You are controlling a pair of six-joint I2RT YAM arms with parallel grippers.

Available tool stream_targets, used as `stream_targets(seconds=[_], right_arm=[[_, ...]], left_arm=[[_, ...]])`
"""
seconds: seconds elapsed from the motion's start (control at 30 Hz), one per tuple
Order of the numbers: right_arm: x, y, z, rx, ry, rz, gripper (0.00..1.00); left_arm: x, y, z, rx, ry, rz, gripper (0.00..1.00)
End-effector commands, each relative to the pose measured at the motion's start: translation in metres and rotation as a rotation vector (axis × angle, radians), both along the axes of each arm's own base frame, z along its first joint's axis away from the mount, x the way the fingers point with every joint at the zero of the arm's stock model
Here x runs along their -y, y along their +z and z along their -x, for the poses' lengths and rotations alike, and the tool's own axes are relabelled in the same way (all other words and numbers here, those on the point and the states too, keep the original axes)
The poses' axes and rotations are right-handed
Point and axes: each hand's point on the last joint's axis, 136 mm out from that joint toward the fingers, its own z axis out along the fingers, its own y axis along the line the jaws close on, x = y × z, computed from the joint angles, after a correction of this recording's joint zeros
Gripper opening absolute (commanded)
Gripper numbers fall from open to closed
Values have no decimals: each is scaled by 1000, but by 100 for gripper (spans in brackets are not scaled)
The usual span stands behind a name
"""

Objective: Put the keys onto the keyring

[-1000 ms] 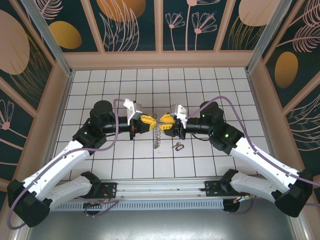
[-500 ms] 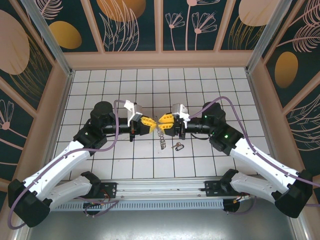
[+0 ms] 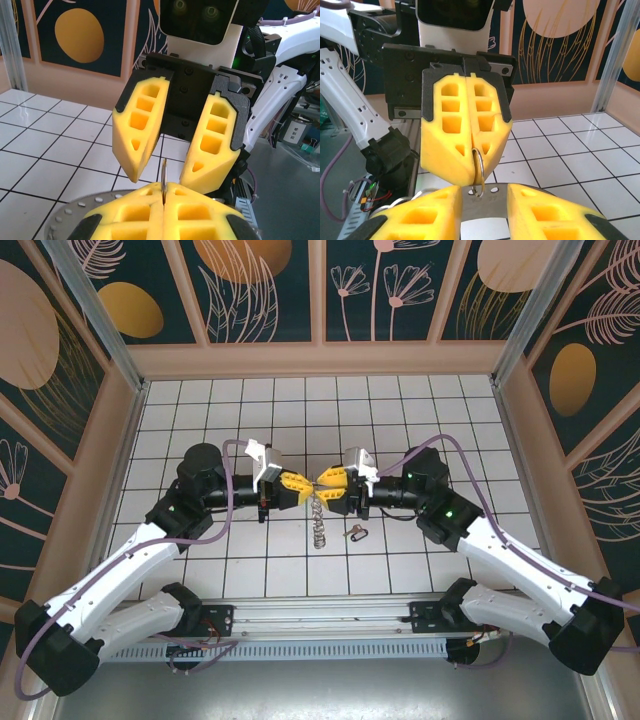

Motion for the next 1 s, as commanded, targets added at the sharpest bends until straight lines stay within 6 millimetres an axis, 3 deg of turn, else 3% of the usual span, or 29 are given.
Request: stream_targets(seconds=[0.0, 0.4, 0.73, 0.97], right_arm=[[0, 11, -3, 23, -10, -46, 29], [-1, 14, 1, 17, 34, -68, 15], [-5, 11, 1, -14, 63, -52, 24], [-7, 11, 0, -9, 65, -33, 4]], left_arm=[[-1, 20, 7, 55, -29, 60, 0], [-1, 18, 6, 54, -20, 52, 0], [-1, 19, 6, 58, -23, 36, 0], [0, 23, 5, 68, -24, 48, 0]])
